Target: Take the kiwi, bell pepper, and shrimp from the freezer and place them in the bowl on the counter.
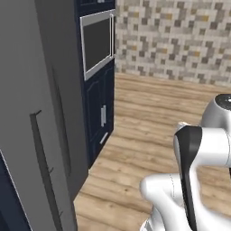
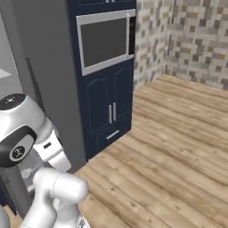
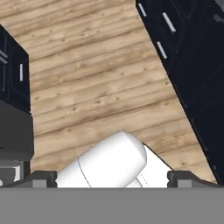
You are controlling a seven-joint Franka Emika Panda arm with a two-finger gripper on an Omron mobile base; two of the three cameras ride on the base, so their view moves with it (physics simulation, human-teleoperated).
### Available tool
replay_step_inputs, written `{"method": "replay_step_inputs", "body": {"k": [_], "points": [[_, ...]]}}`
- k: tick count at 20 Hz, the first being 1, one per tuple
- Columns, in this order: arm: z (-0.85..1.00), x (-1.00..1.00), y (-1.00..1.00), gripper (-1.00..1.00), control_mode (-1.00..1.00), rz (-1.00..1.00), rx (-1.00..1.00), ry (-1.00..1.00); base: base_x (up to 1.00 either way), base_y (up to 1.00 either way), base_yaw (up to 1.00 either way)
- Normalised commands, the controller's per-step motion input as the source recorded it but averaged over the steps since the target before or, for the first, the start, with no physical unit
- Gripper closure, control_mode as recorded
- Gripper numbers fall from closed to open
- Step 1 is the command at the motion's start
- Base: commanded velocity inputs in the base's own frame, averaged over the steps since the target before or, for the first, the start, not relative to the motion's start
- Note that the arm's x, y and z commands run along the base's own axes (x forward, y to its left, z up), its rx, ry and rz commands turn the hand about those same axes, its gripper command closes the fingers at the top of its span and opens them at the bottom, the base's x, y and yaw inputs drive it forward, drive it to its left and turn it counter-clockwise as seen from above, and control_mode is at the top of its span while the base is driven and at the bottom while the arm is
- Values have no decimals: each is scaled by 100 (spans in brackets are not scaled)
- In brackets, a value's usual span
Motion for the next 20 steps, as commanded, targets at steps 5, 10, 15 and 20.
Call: {"method": "replay_step_inputs", "body": {"k": [5, 10, 15, 20], "points": [[0, 0, 0, -100, 100, 0, 0, 0, 100, -5, 4], [0, 0, 0, -100, 100, 0, 0, 0, 100, -4, 40], [0, 0, 0, -100, 100, 0, 0, 0, 92, -19, 62], [0, 0, 0, -100, 100, 0, 0, 0, 75, -22, 65]]}}
